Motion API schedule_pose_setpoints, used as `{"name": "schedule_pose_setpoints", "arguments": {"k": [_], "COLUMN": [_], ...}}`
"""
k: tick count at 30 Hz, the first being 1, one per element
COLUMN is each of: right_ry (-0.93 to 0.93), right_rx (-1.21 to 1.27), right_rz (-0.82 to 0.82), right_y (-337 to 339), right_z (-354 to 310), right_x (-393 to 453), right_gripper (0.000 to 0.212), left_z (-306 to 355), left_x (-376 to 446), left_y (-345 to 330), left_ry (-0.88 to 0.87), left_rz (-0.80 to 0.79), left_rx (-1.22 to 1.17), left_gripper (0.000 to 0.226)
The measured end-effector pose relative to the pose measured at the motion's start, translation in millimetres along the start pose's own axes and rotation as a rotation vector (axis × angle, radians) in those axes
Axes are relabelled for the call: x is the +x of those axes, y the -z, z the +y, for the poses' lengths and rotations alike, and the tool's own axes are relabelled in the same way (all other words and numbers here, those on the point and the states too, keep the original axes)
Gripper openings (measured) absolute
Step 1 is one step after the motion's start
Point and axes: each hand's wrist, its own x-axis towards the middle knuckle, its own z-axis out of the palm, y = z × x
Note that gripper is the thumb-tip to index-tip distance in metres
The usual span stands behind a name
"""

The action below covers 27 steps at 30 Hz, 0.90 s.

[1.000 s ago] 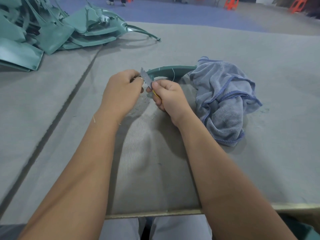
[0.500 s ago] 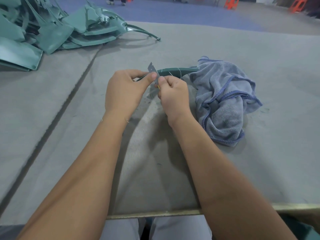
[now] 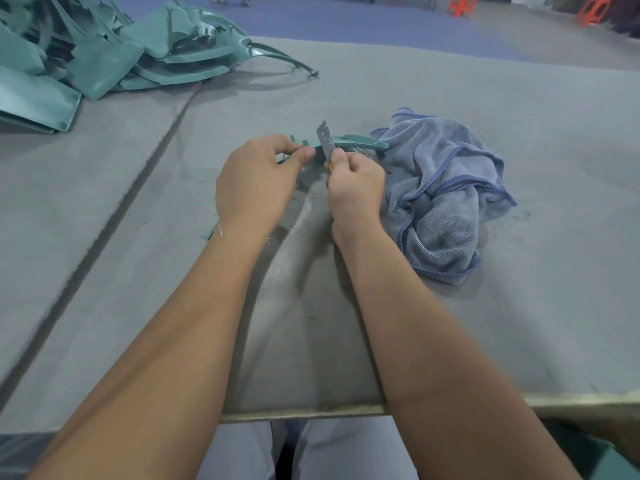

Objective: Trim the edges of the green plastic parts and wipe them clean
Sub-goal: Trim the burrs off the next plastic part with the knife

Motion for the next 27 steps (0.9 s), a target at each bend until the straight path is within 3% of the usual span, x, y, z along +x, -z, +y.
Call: {"name": "schedule_pose_setpoints", "arguments": {"k": [6, 9, 12, 17, 22, 27], "right_ry": [0.033, 0.011, 0.007, -0.087, -0.031, -0.011], "right_rx": [-0.019, 0.018, 0.006, 0.175, 0.14, 0.049], "right_rz": [0.052, 0.14, 0.08, -0.033, -0.09, -0.149], "right_y": [0, 4, 5, 7, 11, 12], "right_z": [2, 2, 1, -6, -8, -7], "right_x": [-1, 3, 0, -4, -3, -3], "right_gripper": [0.037, 0.047, 0.047, 0.025, 0.011, 0.032], "left_z": [2, -4, -11, -15, -19, -18], "left_x": [-4, -4, -4, -2, 0, -2], "left_y": [-1, 9, 19, 22, 24, 22], "left_ry": [-0.052, -0.042, -0.046, -0.096, -0.117, -0.157], "left_rz": [0.019, 0.056, 0.085, 0.094, 0.09, 0.083], "left_rx": [0.06, 0.066, 0.092, 0.187, 0.254, 0.268], "left_gripper": [0.028, 0.029, 0.03, 0.031, 0.029, 0.032]}}
